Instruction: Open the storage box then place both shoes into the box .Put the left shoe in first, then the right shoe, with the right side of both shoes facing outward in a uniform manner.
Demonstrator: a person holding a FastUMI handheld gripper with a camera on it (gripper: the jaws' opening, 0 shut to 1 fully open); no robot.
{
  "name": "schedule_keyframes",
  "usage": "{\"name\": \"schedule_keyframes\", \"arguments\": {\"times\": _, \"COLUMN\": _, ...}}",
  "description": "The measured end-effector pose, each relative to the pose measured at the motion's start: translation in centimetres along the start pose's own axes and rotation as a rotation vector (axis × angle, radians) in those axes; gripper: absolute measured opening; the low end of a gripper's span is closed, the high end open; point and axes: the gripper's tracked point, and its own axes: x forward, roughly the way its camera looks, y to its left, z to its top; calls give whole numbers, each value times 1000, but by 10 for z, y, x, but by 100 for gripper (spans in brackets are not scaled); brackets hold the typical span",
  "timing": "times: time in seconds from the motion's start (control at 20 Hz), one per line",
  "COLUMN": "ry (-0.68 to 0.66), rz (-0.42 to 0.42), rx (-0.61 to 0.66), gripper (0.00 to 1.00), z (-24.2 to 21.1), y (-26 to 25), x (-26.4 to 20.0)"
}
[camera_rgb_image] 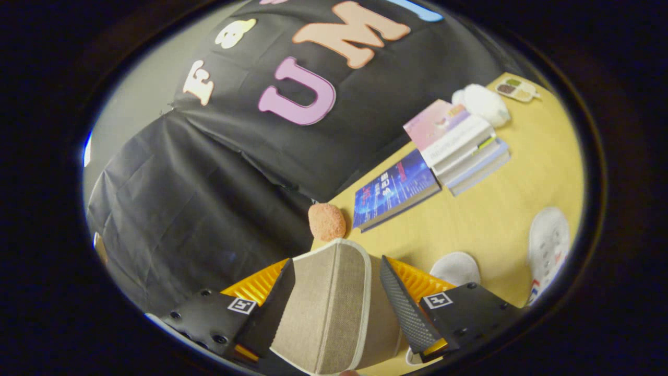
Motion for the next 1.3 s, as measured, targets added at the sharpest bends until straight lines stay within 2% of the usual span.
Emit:
{"name": "schedule_keyframes", "arguments": {"times": 0.25, "ry": 41, "rz": 51, "rx": 234, "gripper": 99, "z": -28, "y": -21, "x": 14}}
{"name": "schedule_keyframes", "arguments": {"times": 0.7, "ry": 91, "rz": 135, "rx": 431, "gripper": 100, "z": -50, "y": -26, "x": 23}}
{"name": "schedule_keyframes", "arguments": {"times": 1.3, "ry": 225, "rz": 231, "rx": 433, "gripper": 97, "z": -73, "y": 6, "x": -2}}
